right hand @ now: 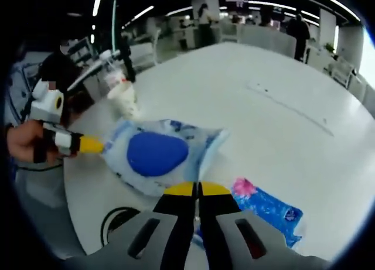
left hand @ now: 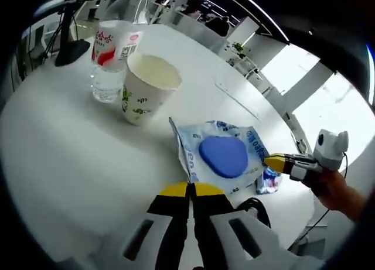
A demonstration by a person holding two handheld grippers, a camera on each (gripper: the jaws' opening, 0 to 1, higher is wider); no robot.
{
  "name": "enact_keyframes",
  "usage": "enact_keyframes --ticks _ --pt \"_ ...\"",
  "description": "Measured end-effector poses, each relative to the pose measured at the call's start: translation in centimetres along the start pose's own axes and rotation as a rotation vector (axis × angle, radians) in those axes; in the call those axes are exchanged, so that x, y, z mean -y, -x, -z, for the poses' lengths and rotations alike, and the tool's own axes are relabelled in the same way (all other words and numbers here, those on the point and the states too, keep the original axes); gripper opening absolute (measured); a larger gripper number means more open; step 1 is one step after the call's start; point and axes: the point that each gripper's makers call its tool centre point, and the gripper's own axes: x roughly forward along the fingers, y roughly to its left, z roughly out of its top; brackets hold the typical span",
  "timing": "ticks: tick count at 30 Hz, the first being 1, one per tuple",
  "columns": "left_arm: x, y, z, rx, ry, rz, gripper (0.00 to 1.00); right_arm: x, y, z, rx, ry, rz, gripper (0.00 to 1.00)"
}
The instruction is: Arrange the tabletop items into an orderly group along one side of the table until the central work area is clear of visible clutter.
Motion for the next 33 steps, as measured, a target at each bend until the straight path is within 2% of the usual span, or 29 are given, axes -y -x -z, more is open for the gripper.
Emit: enact_keyframes --ticks 8,11,16,30,33 --pt "-0.9 -0.6 -2.5 0.035 -0.004 -0.011 0.00 -1.5 0.3 0.8 0.020 -0.040 0.004 0.00" --pt "-1.0 -0.7 -2.9 0.038 -0.006 -0.015 0.00 -2.0 0.3 1.1 0.019 -0.047 0.001 0.00" --pt "-1.1 -0.8 -2.8 0.035 -0.018 -0.024 0.00 -2.3 -0.3 1.4 0.000 -0.051 -0.003 0.00" --pt "-2.3 -1.6 -3.7 0.048 0.032 -0.061 0.00 -2.4 -2.2 2.0 -0.031 -0.091 -0.011 0.01" --pt "-2.8 -2.1 -3.4 0.035 0.021 -0.076 0.00 -2.4 -2.3 2.2 -0.036 -0.096 -0.013 0.01"
